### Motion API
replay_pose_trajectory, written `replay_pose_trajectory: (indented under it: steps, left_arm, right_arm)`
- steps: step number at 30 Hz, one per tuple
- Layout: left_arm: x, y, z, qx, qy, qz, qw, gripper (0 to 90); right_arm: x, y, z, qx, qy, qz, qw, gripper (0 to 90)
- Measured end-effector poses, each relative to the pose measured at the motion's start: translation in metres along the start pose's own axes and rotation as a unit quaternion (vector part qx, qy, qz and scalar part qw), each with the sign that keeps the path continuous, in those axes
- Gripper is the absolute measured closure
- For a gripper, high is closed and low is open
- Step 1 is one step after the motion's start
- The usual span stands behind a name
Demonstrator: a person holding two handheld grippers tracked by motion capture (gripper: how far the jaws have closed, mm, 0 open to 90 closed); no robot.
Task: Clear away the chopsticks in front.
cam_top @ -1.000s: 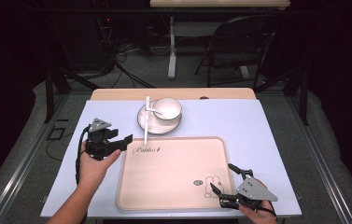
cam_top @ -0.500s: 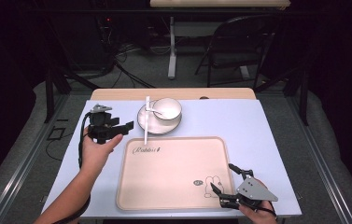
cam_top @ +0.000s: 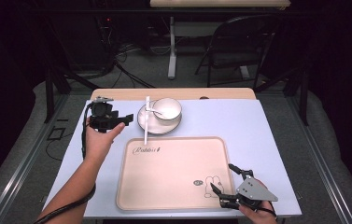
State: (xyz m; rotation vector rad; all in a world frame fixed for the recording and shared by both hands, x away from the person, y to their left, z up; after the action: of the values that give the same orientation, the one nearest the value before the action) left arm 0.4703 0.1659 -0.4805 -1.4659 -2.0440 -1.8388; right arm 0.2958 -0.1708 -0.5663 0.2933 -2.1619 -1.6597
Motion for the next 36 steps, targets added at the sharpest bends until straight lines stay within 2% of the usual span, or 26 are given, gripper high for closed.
replay_pose_trajectory:
  steps: [1,3,6,11,13,16,23,26,27,28,34,36]
  left_arm:
    - [-0.001,0.001,-0.001,-0.006,-0.005,-0.001,1.0,31.6]
    - [-0.005,0.003,0.0,-0.01,0.003,0.001,0.9999,31.5]
    - [-0.012,0.004,0.002,-0.01,0.009,0.012,0.9998,36.9]
    - [-0.02,0.008,0.005,-0.005,0.01,0.012,0.9999,41.2]
    - [-0.022,0.009,0.006,-0.008,0.012,0.014,0.9998,46.7]
    - [-0.027,0.011,0.009,-0.01,0.019,0.016,0.9996,49.3]
    - [-0.034,0.019,0.017,0.005,0.028,0.021,0.9994,45.9]
    - [-0.034,0.022,0.022,0.022,0.019,0.017,0.9994,46.0]
    - [-0.038,0.024,0.031,0.038,0.016,0.004,0.9991,45.8]
    - [-0.038,0.024,0.031,0.038,0.016,0.004,0.9991,49.3]
    - [-0.038,0.024,0.031,0.038,0.016,0.004,0.9991,49.3]
    - [-0.044,0.019,0.034,0.045,0.003,0.013,0.9989,49.2]
  right_arm:
    - [0.0,0.0,0.0,0.0,-0.001,0.0,1.0,13.5]
    - [0.0,0.0,-0.001,-0.001,-0.001,0.0,1.0,13.5]
    - [-0.001,-0.001,-0.001,-0.001,-0.001,0.001,1.0,13.5]
    - [0.0,0.0,0.0,0.0,0.0,0.001,1.0,13.5]
    - [0.0,0.0,0.0,-0.001,0.001,0.0,1.0,13.5]
    - [0.0,0.0,0.0,0.0,0.002,0.0,1.0,13.5]
    - [0.0,0.0,0.001,0.0,0.004,-0.001,1.0,13.5]
    - [0.0,0.0,0.001,0.0,0.005,-0.001,1.0,13.5]
    - [0.0,0.0,0.001,0.0,0.005,-0.001,1.0,13.5]
    - [0.0,0.0,0.001,0.0,0.005,-0.001,1.0,13.5]
    - [0.0,0.001,0.002,0.001,0.006,-0.002,1.0,13.5]
    - [0.0,0.0,0.002,0.002,0.007,-0.001,1.0,13.5]
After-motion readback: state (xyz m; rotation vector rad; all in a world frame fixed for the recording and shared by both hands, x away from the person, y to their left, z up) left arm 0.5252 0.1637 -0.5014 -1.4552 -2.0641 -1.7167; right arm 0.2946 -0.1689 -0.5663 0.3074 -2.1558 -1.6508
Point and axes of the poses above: each handheld gripper's, and its own axes: x roughly backward along the jaws, y roughly out of its top, z roughly to its left, the point moved 9 cm from there along -x, roughly forward along the jaws, and after that the axes turned 14 degrees about -y, right-handed, at the moved point
